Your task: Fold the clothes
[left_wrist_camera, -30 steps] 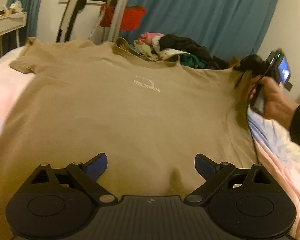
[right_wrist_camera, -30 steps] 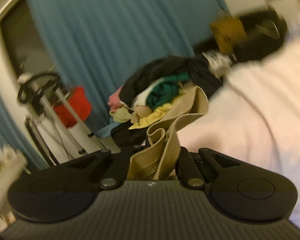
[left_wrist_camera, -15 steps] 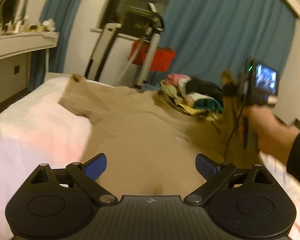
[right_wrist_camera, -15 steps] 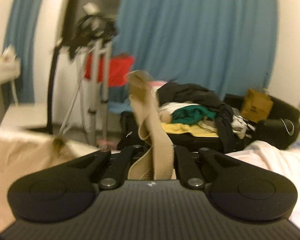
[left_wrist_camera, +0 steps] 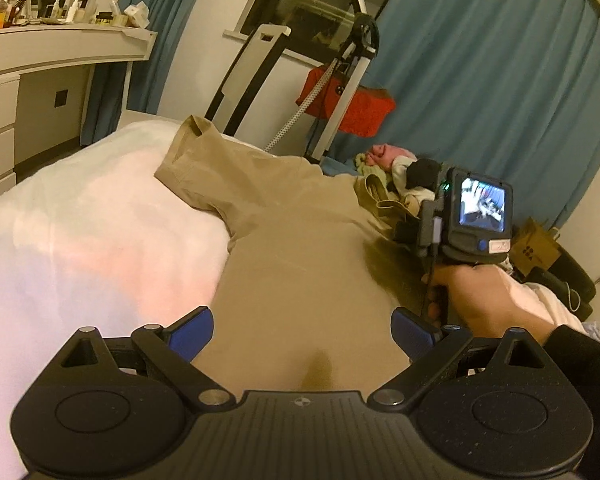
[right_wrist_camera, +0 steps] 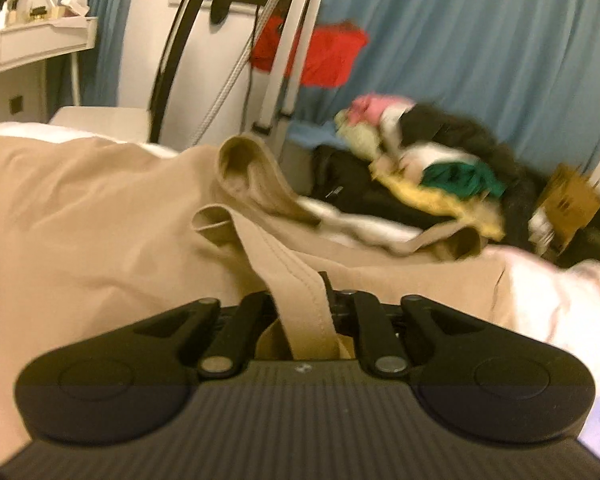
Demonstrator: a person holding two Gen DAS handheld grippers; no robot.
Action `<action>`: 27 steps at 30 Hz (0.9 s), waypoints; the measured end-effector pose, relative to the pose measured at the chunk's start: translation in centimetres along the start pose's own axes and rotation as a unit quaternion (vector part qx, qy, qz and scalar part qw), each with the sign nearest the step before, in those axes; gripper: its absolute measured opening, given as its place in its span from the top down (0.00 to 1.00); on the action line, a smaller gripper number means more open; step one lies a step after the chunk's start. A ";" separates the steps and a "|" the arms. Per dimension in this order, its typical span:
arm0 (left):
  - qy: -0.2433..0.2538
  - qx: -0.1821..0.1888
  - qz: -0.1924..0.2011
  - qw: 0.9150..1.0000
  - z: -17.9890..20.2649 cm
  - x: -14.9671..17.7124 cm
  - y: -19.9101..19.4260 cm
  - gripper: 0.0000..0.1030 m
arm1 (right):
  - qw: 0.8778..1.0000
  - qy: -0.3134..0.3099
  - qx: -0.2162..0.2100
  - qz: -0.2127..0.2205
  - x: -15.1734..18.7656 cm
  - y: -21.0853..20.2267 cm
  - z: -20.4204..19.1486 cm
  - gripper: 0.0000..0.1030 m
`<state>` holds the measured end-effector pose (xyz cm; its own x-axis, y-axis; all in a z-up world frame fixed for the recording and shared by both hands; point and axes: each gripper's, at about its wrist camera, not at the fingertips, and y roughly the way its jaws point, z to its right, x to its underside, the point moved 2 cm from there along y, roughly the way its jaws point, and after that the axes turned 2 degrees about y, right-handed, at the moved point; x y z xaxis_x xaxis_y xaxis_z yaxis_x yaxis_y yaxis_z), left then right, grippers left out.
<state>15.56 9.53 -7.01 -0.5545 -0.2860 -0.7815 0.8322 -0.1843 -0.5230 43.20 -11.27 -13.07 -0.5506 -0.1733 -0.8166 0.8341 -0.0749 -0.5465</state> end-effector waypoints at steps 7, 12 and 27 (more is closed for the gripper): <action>0.034 -0.024 -0.006 0.999 1.0 0.7 1.2 0.06 | 0.997 0.011 -0.060 0.042 -0.7 -6.6 1.0 0.13; 0.062 -0.035 0.007 0.997 2.2 1.0 0.1 0.06 | 0.990 0.056 -0.112 0.063 0.1 -15.2 3.1 0.13; 0.177 -0.049 0.006 0.983 7.0 6.0 -5.3 0.05 | 0.960 0.229 -0.146 0.068 13.2 -37.3 12.8 0.13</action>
<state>7.81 2.21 -6.56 -0.5260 0.0616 -0.8483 0.8439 -0.0865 -0.5295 5.26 -23.30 -1.09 -0.4509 0.2925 -0.8433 0.8907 0.2081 -0.4041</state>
